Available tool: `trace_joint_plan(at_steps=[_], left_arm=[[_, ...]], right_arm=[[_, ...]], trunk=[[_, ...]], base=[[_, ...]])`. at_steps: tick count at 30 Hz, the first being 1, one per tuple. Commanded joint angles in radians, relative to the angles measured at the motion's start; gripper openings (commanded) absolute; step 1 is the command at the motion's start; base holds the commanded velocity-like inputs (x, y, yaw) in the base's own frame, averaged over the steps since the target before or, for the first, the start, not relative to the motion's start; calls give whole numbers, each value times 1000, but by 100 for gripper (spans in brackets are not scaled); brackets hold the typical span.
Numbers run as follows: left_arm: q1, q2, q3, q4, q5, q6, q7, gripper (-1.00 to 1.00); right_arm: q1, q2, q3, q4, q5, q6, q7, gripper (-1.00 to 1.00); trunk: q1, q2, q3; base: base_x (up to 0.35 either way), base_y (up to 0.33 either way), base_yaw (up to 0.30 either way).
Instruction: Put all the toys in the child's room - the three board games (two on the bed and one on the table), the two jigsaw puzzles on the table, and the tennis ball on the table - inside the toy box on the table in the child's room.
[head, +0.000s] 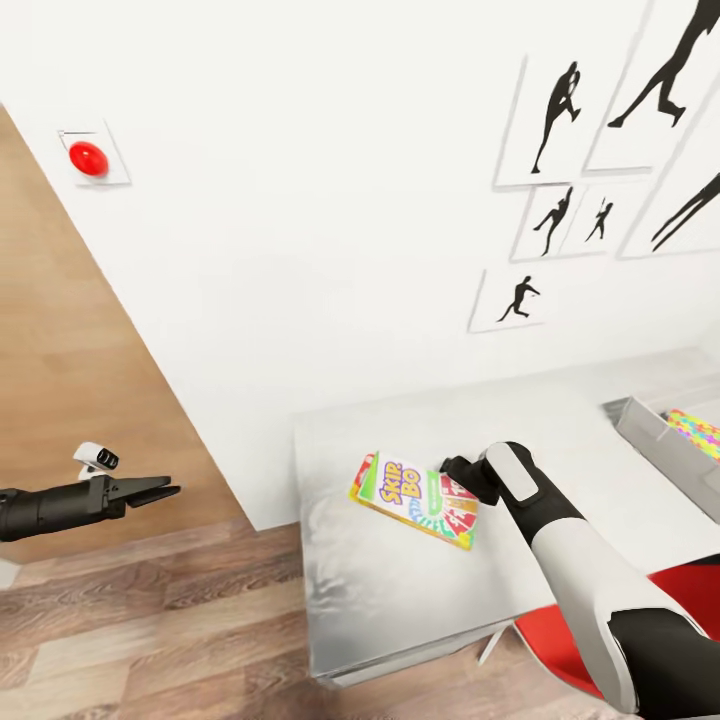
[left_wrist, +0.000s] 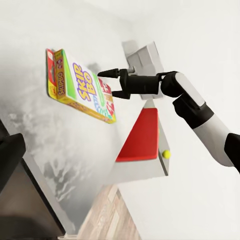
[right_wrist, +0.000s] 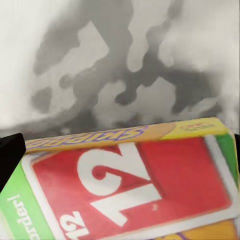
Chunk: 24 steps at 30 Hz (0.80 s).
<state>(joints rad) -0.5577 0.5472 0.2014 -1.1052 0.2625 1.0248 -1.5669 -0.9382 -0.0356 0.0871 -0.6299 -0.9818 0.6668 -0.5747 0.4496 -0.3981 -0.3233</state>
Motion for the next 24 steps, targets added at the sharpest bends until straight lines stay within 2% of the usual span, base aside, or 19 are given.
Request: trace_joint_plan(at_steps=[1, 7, 24], left_arm=[[-1, 0, 0, 0, 0, 11, -4, 100], [0, 0, 0, 0, 0, 11, -4, 100], [-1, -1, -1, 0, 0, 11, -4, 100]], right_arm=[[-1, -1, 6, -2, -14, 1, -10, 100], [-1, -1, 7, -2, -13, 0, -10, 100], [-1, 0, 13, -2, -12, -1, -10, 100]], trunk=[[0, -2, -2], [0, -2, -2], [0, -2, -2]], base=[[-122, 148, 0], [-84, 203, 0], [-43, 131, 0]])
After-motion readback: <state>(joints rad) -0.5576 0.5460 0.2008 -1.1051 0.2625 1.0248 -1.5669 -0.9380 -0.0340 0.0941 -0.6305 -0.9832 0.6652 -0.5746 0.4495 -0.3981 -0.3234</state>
